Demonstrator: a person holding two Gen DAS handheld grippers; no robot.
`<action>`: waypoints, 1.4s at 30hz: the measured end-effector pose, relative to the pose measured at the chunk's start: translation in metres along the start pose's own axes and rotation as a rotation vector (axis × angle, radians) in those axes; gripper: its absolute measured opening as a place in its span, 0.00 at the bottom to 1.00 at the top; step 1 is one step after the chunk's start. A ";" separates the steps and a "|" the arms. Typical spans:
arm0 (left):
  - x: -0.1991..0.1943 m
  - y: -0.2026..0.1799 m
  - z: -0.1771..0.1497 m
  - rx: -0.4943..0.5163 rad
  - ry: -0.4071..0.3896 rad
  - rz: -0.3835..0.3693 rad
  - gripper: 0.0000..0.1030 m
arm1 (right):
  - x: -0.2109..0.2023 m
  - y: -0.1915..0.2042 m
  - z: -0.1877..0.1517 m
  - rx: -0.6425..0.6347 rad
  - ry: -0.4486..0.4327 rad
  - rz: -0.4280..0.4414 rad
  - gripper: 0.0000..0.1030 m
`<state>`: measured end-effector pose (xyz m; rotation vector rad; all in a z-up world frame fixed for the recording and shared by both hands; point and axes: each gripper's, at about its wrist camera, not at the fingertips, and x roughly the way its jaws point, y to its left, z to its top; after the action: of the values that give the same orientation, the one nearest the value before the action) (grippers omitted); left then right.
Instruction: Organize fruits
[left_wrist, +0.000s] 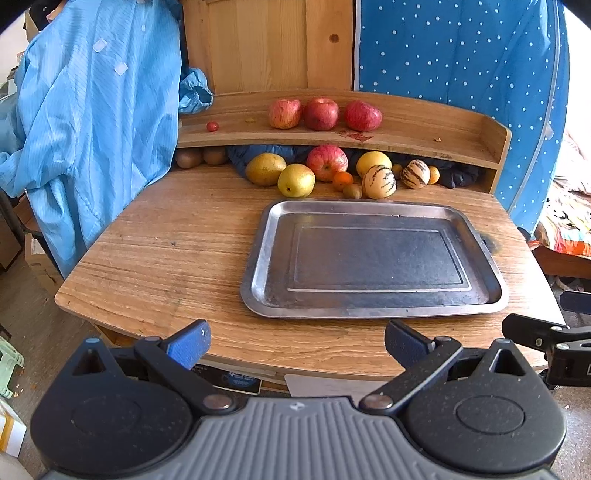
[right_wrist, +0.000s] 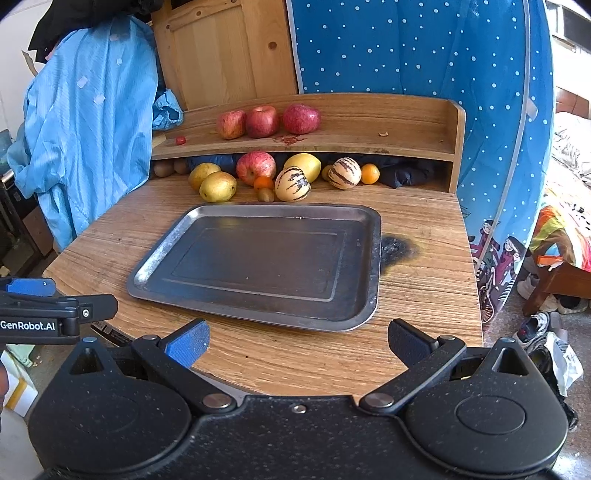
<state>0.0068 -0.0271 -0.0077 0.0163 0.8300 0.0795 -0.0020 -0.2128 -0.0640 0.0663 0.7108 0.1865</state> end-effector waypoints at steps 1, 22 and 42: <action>0.002 -0.001 0.001 -0.002 0.008 0.003 0.99 | 0.001 -0.002 0.000 0.002 -0.003 0.003 0.99; 0.096 0.047 0.085 -0.095 0.065 -0.034 0.99 | 0.043 -0.003 0.037 0.016 -0.077 -0.045 1.00; 0.260 0.143 0.225 0.051 0.146 -0.385 0.99 | 0.198 0.129 0.137 0.021 0.015 -0.118 0.99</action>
<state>0.3383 0.1391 -0.0405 -0.1026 0.9682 -0.3060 0.2154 -0.0473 -0.0715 0.0424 0.7292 0.0664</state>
